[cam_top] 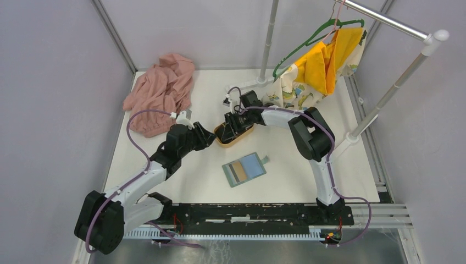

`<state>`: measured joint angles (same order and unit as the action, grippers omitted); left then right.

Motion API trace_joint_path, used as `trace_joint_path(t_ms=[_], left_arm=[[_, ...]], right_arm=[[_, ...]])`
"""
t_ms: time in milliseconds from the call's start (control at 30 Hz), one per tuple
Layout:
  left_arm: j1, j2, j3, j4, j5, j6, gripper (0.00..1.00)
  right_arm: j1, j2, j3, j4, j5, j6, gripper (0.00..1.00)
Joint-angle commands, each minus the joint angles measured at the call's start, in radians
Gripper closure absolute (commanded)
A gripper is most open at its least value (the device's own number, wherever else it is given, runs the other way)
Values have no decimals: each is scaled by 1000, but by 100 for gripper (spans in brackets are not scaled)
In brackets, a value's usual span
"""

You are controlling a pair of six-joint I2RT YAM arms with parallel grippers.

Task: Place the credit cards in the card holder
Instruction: Pick up the credit card from the storage box.

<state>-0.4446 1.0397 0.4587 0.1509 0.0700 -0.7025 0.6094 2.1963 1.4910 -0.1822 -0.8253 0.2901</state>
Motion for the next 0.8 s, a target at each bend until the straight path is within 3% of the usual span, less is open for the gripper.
trace_joint_path(t_ms=[0,133,767], left_arm=[[0,-38,17,-3,-24,62,57],[0,-47,17,-12,-24,63,57],[1,-61,18,-27,-28,67,57]], right_arm=[[-28,-28,38,-2,19,-11,67],[-42,-24,32,6,17,-7,73],[-88,-41,-15,105,-96,81,71]])
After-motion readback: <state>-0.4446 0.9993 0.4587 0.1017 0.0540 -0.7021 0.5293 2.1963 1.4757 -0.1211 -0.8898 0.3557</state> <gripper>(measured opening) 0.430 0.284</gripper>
